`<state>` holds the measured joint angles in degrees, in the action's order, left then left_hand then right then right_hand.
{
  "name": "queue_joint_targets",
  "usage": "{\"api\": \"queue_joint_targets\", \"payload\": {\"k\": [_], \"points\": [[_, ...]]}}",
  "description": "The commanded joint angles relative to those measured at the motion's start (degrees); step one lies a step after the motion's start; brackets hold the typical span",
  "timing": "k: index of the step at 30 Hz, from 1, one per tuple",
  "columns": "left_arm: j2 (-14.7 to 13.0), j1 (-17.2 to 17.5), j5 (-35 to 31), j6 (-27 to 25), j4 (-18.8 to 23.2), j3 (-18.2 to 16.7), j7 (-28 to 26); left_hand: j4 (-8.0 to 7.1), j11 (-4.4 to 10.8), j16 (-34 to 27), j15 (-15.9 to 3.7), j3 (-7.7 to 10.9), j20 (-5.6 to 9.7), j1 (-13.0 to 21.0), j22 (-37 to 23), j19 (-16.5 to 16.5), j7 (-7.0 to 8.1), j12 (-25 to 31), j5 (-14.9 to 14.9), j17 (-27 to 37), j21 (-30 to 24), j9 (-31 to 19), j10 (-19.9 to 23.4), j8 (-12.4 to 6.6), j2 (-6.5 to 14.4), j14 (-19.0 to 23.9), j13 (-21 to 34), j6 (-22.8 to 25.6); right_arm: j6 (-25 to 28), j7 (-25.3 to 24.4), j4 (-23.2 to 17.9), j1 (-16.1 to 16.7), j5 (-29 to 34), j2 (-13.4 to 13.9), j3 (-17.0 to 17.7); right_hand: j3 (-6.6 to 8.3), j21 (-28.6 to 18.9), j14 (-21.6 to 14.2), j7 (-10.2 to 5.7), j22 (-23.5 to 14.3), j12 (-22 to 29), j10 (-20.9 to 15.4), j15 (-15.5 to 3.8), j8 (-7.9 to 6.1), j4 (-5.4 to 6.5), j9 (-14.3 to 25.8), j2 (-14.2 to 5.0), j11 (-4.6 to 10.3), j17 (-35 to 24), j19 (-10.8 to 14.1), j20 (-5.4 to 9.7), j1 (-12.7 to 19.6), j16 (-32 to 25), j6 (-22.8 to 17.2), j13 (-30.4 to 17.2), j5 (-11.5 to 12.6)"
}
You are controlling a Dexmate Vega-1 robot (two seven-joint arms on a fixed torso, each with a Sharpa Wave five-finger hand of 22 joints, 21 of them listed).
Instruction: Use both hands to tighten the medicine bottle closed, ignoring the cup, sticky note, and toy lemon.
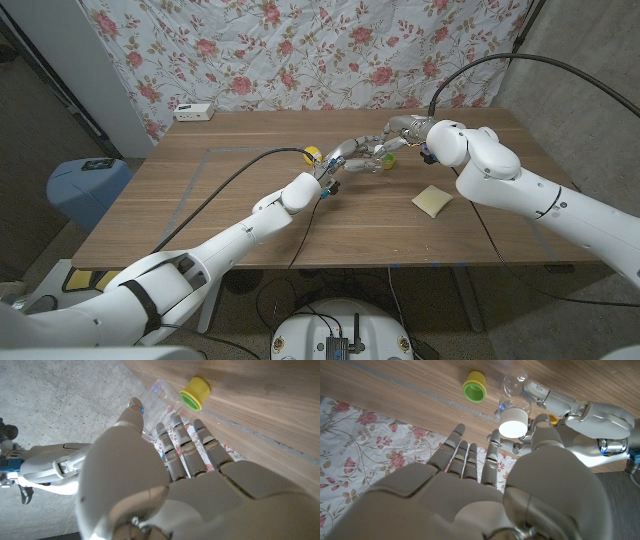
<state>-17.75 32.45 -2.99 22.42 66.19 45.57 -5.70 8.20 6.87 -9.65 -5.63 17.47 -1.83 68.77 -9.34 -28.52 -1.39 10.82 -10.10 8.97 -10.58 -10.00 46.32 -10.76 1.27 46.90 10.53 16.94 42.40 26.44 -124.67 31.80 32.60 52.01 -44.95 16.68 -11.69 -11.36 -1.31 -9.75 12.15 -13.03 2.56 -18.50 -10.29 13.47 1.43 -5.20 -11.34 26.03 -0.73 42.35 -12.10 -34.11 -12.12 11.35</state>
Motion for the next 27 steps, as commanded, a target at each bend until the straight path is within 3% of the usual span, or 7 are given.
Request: {"api": "queue_joint_targets", "payload": {"k": [1,27], "points": [[0.34,-0.29,-0.37,-0.04,-0.40,0.45,0.28,-0.09,1.23,-0.13,-4.74,0.62,0.02,-0.17,-0.18,0.33,0.59,0.20,-0.15,0.05,0.03,-0.09,1.29,0.15,0.63,0.58,0.10,0.13,-0.32,-0.64,0.00,0.96,0.68,-0.13,0.72,0.83,-0.36,-0.86,-0.13,-0.24,0.21,-0.67,-0.05,-0.89,-0.01,0.16,0.06,0.12,-0.23,0.67,0.11,1.29,-0.39,-1.19,-0.26,-0.22],[0.41,-0.24,0.05,-0.13,-0.33,0.60,0.90,-0.08,1.26,-0.18,-4.77,1.15,0.11,-0.54,-0.17,0.41,0.86,0.22,-0.13,0.08,-0.01,-0.08,1.43,0.10,0.78,1.00,0.12,0.24,0.18,-1.19,0.16,2.08,1.85,-0.55,1.16,2.18,-0.46,-2.47,-0.85,-0.29,0.32,-2.24,-1.02,-3.37,0.66,0.70,0.19,0.56,-0.56,2.05,0.52,3.08,-0.76,-6.04,-0.27,-0.24]]}}
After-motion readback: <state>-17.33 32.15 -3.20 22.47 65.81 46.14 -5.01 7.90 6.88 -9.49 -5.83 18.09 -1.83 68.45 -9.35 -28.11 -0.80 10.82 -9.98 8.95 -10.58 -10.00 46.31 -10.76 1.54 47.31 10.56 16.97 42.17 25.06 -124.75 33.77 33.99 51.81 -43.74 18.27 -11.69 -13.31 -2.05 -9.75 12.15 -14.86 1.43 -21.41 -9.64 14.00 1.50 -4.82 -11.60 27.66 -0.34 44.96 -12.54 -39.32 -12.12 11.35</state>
